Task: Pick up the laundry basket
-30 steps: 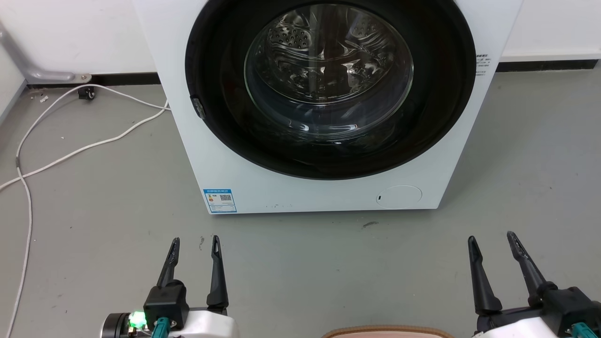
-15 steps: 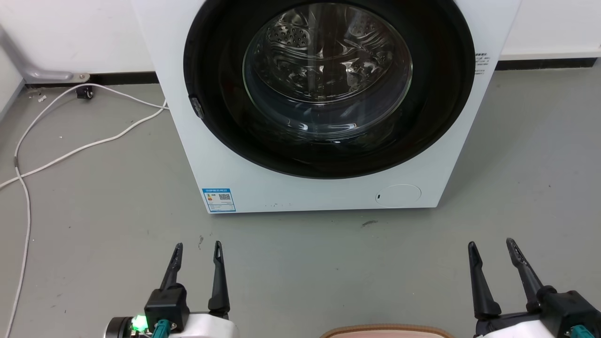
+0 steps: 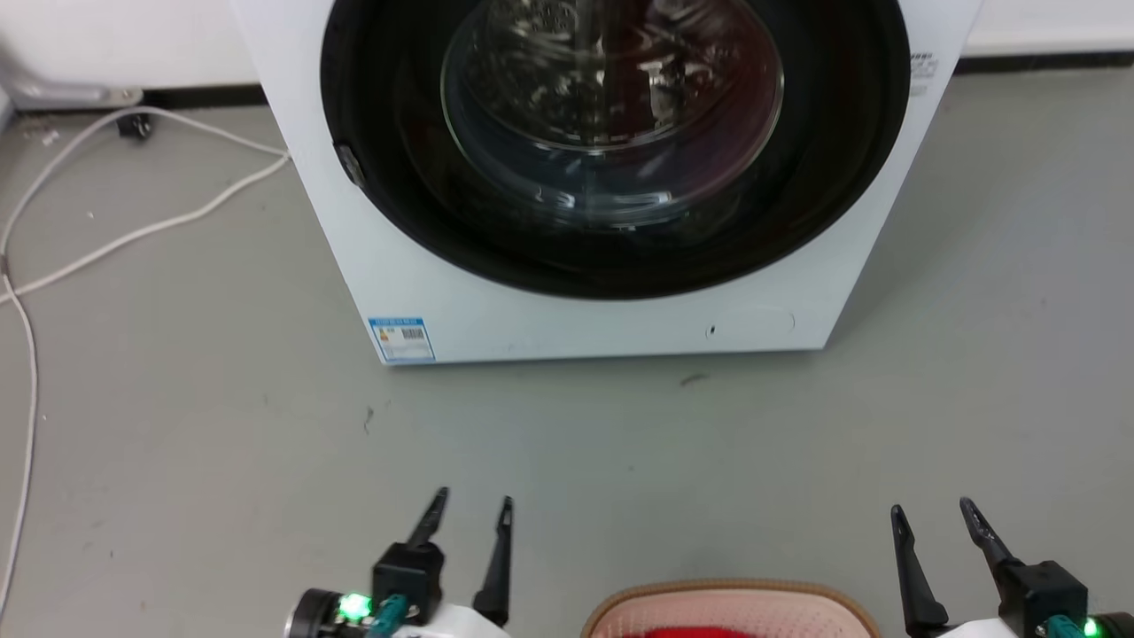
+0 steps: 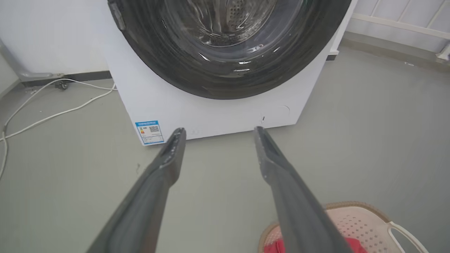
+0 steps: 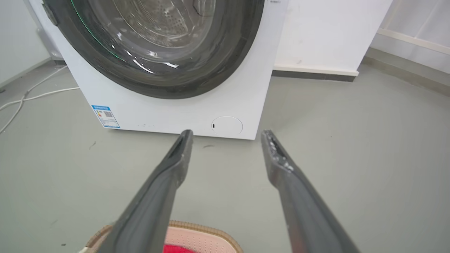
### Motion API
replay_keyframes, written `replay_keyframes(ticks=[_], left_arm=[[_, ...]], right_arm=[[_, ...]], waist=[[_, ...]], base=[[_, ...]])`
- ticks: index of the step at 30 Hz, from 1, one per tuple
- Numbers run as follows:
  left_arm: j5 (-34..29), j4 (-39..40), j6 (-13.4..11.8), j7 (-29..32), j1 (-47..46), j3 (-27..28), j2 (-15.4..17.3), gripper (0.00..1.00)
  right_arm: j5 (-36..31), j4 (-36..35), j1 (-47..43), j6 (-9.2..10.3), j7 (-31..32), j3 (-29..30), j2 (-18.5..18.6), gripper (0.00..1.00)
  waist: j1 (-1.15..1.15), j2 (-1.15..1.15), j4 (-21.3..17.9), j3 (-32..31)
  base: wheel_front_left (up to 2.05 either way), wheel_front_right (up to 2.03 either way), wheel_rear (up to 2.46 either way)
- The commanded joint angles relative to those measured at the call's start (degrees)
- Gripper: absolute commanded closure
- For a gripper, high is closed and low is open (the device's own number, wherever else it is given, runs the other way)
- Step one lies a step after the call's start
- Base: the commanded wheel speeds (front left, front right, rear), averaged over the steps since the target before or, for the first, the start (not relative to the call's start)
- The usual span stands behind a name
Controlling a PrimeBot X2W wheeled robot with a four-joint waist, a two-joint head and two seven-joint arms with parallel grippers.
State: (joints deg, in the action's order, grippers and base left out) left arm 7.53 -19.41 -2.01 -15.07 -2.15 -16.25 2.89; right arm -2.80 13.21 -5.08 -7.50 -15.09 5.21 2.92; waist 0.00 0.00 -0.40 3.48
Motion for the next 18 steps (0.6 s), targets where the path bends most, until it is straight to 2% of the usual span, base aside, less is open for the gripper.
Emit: replay_keyframes(ticks=[1,8,18], left_arm=[[0.25,-1.02,0.48,-0.15,-1.11,-0.47,-0.01,0.0],[3.24,-11.28,3.66,-0.15,-6.47,-5.73,0.03,0.0],[9.36,-29.98,7.17,-0.15,-15.78,-14.07,0.02,0.0]], right_arm=[[-0.61,1.05,0.82,0.02,-0.11,0.41,-0.07,0.0],[-4.88,9.73,4.27,0.03,-0.12,3.34,-0.08,0.0],[-9.6,19.86,10.62,0.03,-0.12,7.1,-0.07,0.0]], waist=[[0.0,0.0,-0.29,1.58],[0.0,0.0,-1.13,6.68],[0.0,0.0,-2.39,13.98]], base=[[0.0,0.0,0.0],[0.0,0.0,0.0],[0.0,0.0,0.0]])
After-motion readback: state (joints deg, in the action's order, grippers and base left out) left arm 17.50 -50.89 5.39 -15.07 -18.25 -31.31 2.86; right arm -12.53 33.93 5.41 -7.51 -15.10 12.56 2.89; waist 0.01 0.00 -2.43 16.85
